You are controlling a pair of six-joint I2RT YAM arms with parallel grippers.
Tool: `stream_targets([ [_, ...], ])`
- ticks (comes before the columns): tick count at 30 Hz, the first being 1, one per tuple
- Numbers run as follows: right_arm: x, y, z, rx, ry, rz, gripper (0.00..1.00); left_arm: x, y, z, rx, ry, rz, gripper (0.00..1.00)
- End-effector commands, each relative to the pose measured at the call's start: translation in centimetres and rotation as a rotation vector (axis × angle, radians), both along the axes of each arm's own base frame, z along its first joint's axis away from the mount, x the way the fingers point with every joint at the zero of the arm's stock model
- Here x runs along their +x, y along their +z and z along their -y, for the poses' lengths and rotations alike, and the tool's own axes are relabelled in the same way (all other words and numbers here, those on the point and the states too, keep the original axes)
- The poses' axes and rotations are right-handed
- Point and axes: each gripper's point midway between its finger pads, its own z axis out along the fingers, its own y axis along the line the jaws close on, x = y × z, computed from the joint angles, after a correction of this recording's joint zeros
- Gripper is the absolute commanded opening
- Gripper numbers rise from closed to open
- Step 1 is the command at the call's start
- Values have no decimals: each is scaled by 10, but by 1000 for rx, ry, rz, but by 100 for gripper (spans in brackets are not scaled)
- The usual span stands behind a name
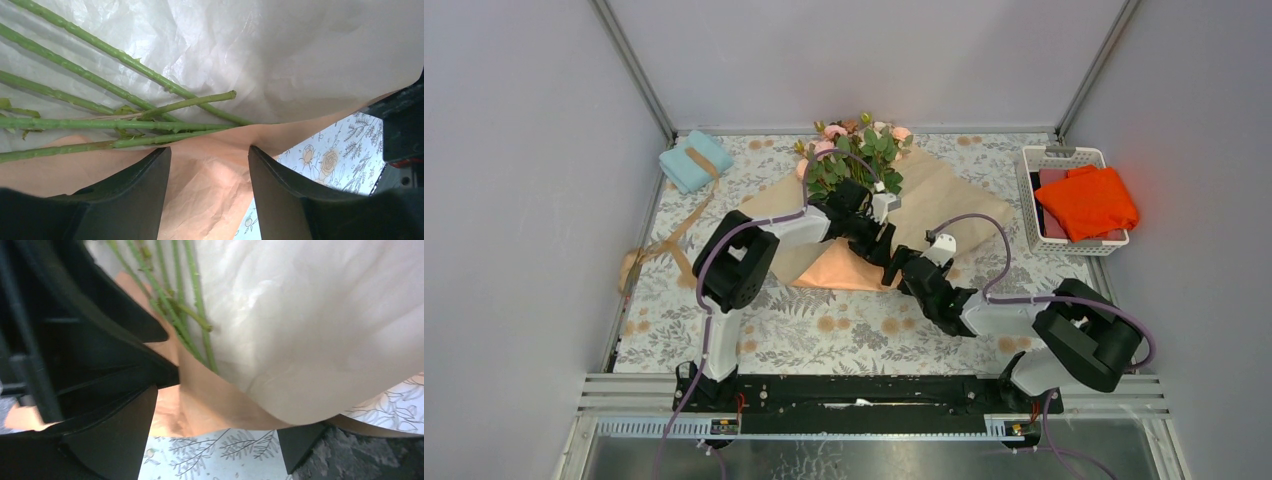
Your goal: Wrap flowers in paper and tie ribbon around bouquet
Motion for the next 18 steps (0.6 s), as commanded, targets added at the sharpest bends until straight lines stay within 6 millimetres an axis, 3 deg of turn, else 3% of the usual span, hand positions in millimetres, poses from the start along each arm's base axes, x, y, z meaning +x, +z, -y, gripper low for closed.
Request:
stream_targets([
  [1,17,-1,24,-19,-189,1,86,-3,-31,-18,113,12,-9,67],
  [7,9,-12,36,-23,-202,-17,69,4,-35,-23,143,18,15,68],
  [14,4,-19,43,-60,-172,-34,21,17,-33,-31,168,44,49,68],
  [18,7,-11,38,-141,-100,-36,9,20,-20,-35,173,39,65,69],
])
